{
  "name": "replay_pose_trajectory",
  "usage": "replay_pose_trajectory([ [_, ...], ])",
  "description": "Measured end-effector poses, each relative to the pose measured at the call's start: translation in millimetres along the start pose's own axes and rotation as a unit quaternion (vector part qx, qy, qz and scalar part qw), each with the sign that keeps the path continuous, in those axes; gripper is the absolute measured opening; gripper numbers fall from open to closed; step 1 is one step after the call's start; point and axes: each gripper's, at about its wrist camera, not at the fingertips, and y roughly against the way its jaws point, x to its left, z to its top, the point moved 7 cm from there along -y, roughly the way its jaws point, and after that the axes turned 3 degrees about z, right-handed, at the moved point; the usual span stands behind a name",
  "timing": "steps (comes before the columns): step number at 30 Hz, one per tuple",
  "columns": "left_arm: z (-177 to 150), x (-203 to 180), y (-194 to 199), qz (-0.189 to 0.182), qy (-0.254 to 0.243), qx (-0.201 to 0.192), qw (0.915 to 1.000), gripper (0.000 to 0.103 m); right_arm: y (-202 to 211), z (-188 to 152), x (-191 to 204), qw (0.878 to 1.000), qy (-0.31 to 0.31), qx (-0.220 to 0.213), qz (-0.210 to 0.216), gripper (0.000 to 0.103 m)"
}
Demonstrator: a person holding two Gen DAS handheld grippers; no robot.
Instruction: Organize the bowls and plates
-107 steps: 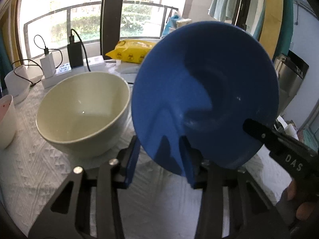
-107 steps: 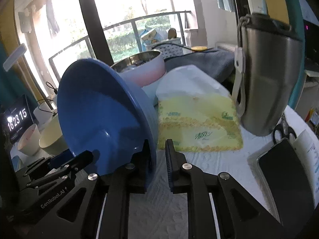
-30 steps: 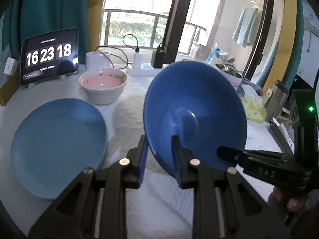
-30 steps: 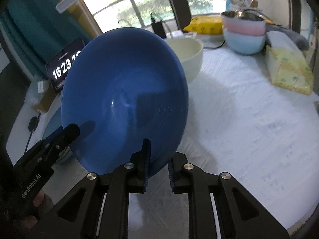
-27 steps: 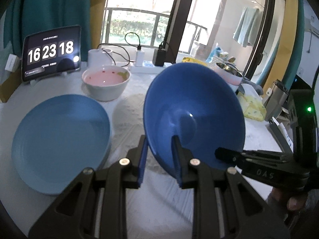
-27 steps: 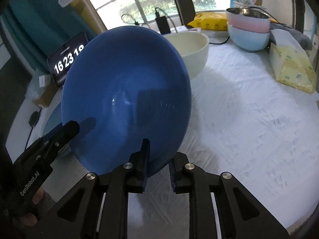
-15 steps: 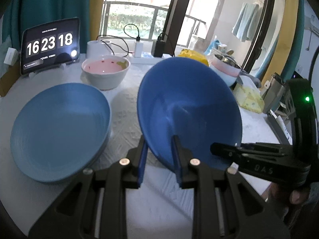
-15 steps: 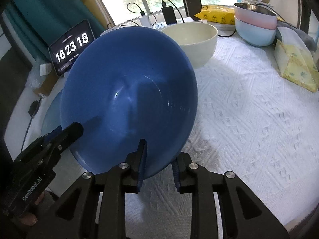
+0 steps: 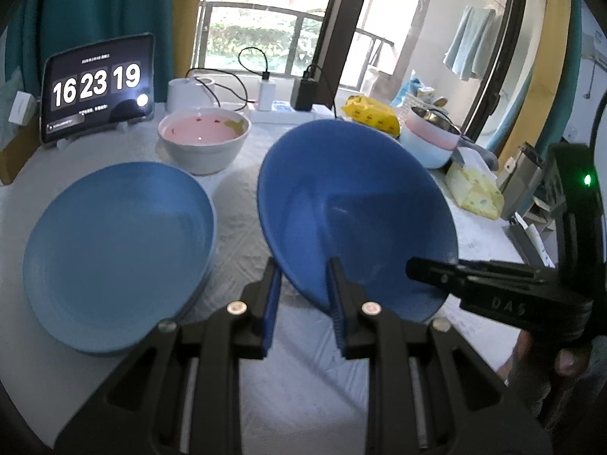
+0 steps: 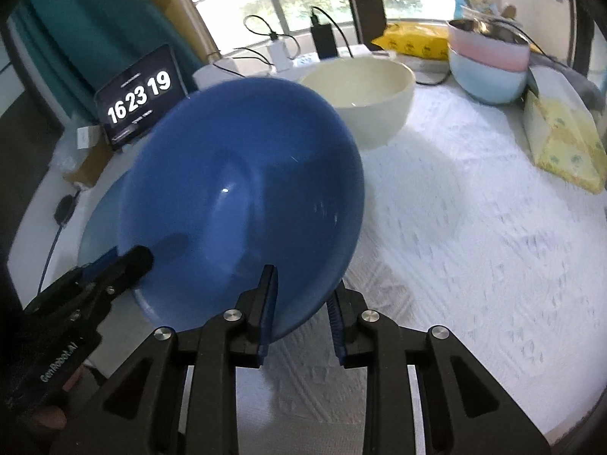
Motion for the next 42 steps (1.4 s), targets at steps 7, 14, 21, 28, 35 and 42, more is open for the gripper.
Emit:
replay_pose_trajectory([
  [7,2,-4,9,-0.013,-0.002,0.003,0.9999,0.026,10,-5,-1,1.0,0.0,0.013,0.0,0.03],
  [14,1,-7,12,-0.012,-0.005,0.007,0.9999,0.027,22,-8,-1,1.0,0.003,0.0,-0.017,0.03],
  [21,5,-4,15,0.001,-0.012,0.008,0.9999,0.027,32,-2,-10,0.999,0.001,-0.023,-0.043,0.03],
  [28,24,-1,19,0.012,-0.021,-0.009,0.9997,0.028,41,8,-21,0.998,-0.009,-0.042,-0.045,0.031],
  [35,44,0,21,0.013,-0.03,-0.024,0.9992,0.028,44,20,-20,0.998,-0.005,-0.051,-0.044,0.031],
  [42,57,3,16,0.015,-0.03,-0.028,0.999,0.028,42,29,-23,0.998,-0.006,-0.055,-0.043,0.031],
])
